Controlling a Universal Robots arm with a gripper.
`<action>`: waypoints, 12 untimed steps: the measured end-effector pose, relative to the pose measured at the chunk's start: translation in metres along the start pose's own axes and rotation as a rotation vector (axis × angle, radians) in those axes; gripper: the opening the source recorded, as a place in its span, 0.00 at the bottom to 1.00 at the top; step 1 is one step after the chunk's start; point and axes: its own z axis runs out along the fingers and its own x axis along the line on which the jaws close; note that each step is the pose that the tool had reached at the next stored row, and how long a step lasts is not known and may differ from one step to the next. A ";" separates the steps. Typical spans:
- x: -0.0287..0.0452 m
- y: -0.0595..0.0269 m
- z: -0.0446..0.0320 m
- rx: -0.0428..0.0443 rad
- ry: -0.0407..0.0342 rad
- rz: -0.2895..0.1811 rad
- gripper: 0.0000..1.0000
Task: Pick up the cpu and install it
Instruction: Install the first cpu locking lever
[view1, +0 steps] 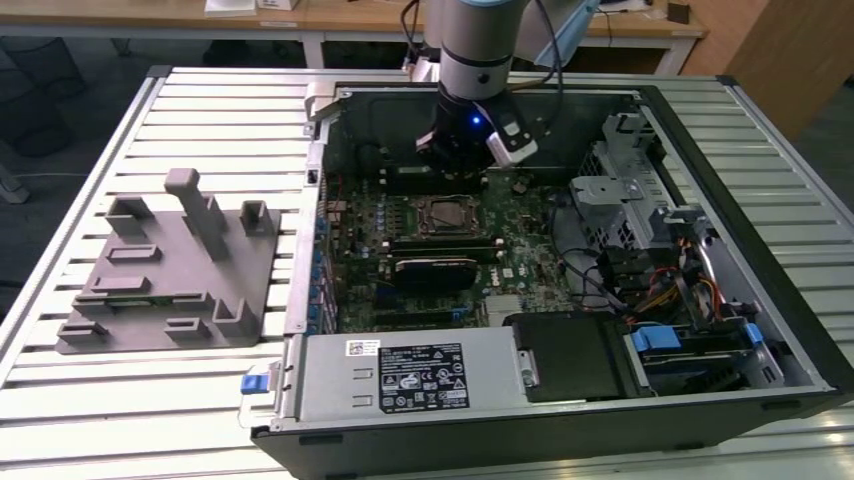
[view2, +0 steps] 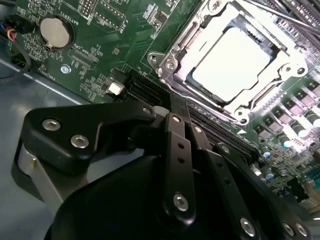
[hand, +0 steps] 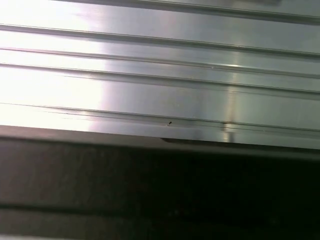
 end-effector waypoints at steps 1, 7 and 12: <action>0.0000 -0.0001 -0.0006 0.0013 0.0001 0.000 0.11; 0.0002 -0.0036 -0.0014 0.0026 0.0000 0.000 0.11; 0.0003 -0.0050 -0.0015 0.0027 0.0001 0.000 0.11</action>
